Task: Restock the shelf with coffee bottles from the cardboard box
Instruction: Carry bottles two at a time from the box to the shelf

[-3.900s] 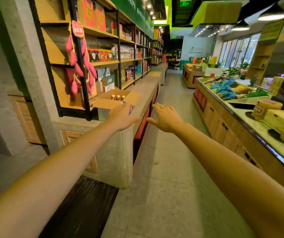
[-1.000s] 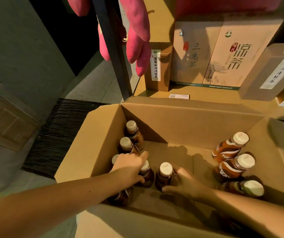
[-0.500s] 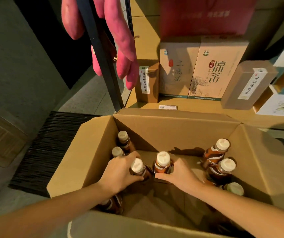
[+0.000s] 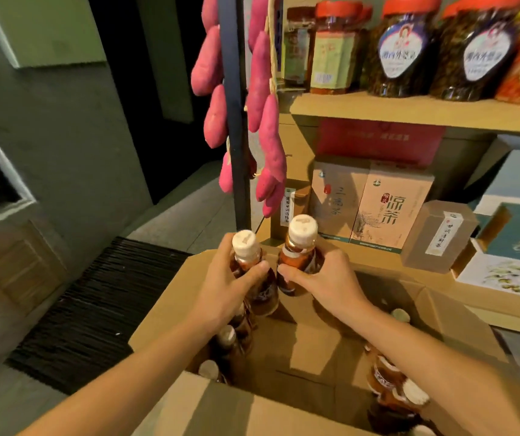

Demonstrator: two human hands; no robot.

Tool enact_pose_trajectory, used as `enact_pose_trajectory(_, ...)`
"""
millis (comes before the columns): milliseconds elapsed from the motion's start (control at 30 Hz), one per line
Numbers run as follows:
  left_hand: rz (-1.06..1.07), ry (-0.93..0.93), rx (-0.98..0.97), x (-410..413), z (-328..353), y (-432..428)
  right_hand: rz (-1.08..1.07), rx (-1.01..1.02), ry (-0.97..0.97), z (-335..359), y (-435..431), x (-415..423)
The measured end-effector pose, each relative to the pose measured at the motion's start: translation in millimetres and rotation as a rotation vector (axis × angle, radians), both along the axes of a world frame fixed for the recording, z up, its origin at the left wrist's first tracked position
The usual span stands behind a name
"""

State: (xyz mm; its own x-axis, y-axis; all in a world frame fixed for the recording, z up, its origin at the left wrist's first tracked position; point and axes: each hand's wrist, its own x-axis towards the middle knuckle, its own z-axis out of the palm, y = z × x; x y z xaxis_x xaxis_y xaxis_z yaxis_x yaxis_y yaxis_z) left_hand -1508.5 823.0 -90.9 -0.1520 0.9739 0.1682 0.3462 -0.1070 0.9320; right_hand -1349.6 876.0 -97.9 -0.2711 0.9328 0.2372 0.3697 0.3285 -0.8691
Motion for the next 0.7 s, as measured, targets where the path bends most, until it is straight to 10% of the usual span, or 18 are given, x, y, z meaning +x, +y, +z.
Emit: enact_pose_trajectory(700,0.55,-0.07,0.246,-360,121,-212,0.794,0.119,0.169,126,-132,-409)
